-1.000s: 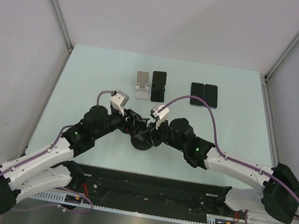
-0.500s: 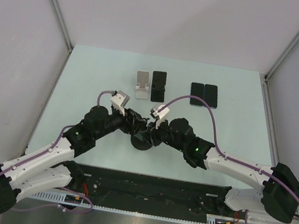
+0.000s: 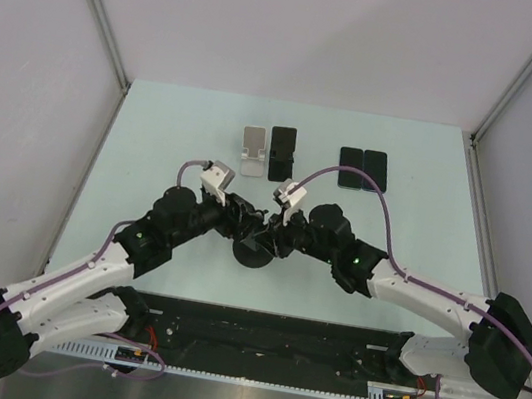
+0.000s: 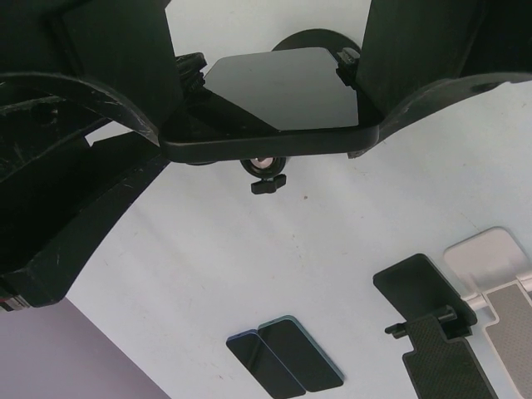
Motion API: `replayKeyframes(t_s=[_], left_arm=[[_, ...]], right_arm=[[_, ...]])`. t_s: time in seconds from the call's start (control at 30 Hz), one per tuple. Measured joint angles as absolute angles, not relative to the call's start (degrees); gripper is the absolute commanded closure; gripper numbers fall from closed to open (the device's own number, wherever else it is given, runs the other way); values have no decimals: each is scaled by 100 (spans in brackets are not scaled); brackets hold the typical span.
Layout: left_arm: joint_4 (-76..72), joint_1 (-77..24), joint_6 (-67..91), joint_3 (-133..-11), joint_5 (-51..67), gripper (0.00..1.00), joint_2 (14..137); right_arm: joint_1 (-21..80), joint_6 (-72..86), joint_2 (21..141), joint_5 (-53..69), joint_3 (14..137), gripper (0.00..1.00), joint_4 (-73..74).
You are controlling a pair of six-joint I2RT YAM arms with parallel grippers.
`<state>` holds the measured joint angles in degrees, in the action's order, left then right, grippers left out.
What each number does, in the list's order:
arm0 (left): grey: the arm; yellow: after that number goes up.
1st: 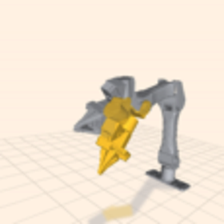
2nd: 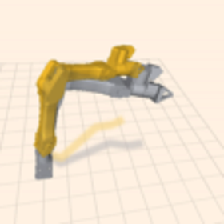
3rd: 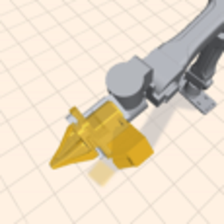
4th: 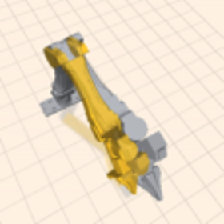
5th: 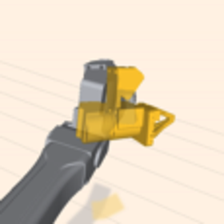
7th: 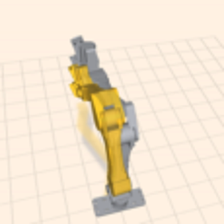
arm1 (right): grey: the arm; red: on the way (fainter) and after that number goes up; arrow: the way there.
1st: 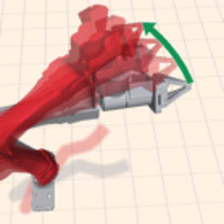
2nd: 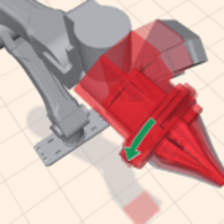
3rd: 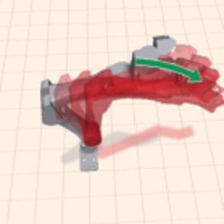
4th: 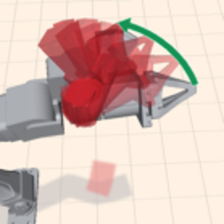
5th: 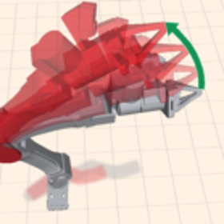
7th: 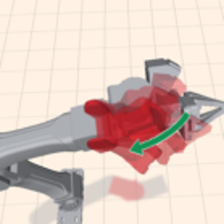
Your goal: Remove the phone from the phone stand
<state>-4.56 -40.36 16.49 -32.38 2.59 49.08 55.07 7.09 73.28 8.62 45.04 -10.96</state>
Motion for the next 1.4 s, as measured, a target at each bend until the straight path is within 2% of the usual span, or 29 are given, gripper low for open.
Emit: replayKeyframes(t_s=[0.5,0.7,0.73,0.77,0.83,0.87,0.97,1.07,1.23,1.4], left_arm=[[-331,-3573,1747,-3437,1240,100,5170],[-183,-3420,1660,-3463,1280,100,5164],[-180,-3376,1645,-3463,1251,100,5157],[-169,-3328,1647,-3470,1208,100,5153],[-148,-3308,1649,-3474,1135,100,5148],[-130,-3317,1660,-3474,1092,100,5140],[-45,-3430,1734,-3474,878,100,5072],[27,-3575,1837,-3474,637,100,5022],[60,-3708,1964,-3474,410,100,5002],[67,-3767,2045,-3474,309,100,5002]], right_arm=[[4906,1175,7168,2023,4241,100,-1339],[4711,1398,6997,2206,4084,100,-1321],[4676,1437,6934,2178,4051,97,-1271],[4657,1459,6875,2093,4032,89,-1219],[4709,1492,6788,1935,4016,67,-1157],[4786,1494,6742,1820,4016,46,-1131],[5135,1437,6591,1376,4016,24,-1083],[5443,1328,6460,939,4016,14,-1087],[5736,1135,6471,344,4027,14,-1107],[5857,945,6882,-3,4241,19,-1173]])
